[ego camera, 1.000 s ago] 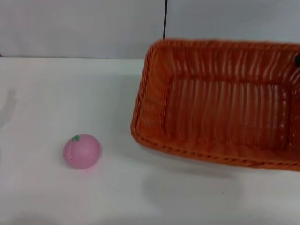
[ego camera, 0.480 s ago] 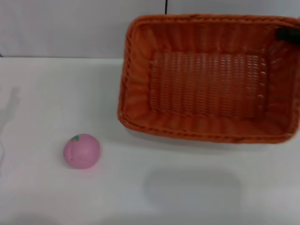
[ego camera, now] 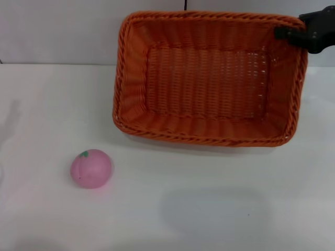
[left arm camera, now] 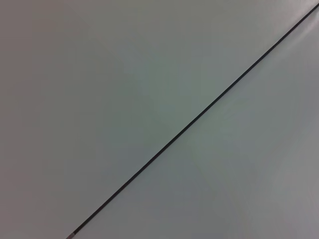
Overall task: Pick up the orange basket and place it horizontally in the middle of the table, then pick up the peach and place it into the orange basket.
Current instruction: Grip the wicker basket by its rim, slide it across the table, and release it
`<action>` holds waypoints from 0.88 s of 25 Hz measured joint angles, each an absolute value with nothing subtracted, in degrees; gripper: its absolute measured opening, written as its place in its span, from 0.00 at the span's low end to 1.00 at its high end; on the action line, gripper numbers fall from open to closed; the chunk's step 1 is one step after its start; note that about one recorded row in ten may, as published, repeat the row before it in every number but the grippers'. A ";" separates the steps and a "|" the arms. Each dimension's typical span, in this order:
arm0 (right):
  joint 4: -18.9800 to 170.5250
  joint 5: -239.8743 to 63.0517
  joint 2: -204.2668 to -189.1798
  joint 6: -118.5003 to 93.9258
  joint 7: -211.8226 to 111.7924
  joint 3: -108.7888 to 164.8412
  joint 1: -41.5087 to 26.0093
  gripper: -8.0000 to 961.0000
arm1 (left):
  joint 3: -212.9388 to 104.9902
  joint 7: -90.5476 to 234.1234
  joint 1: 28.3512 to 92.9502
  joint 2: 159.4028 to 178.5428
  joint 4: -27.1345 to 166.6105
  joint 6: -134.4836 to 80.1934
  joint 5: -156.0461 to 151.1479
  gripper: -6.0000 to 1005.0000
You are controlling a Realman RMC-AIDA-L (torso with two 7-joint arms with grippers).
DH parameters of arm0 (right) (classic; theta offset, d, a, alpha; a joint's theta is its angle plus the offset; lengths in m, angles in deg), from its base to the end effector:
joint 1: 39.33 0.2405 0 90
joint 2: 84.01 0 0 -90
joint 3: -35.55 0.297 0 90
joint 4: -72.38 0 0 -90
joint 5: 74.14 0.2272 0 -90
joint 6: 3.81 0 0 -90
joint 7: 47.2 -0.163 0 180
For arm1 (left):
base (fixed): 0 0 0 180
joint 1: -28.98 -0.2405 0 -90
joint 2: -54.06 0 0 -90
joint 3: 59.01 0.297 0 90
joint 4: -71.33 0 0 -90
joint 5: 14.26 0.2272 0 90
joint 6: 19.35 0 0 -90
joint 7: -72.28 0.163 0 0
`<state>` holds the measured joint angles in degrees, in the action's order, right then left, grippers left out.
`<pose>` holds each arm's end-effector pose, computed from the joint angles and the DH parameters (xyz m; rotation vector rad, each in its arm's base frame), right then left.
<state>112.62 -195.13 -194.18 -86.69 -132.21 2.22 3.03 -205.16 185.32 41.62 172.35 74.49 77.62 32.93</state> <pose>0.2617 0.4670 0.0584 -2.5860 0.4441 0.4815 -0.4076 0.2616 0.0349 -1.2335 -0.9482 -1.5552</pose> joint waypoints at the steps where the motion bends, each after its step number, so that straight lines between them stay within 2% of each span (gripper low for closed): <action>1: 112.47 -195.06 -194.20 -86.47 -131.92 2.10 3.17 0.19 | -205.16 185.32 41.62 172.35 74.49 77.62 32.93 0.83; 5: 111.82 -195.04 -194.35 -86.42 -131.20 2.07 3.48 0.19 | -205.12 185.31 41.58 172.36 74.49 77.64 32.93 0.83; 22: 111.77 -193.98 -194.92 -86.79 -130.17 2.06 2.98 0.32 | -204.38 184.55 41.24 172.44 74.40 77.91 32.93 0.83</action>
<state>111.77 -193.98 -194.92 -86.79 -130.17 2.06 2.98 -204.38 184.55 41.24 172.44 74.40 77.91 32.93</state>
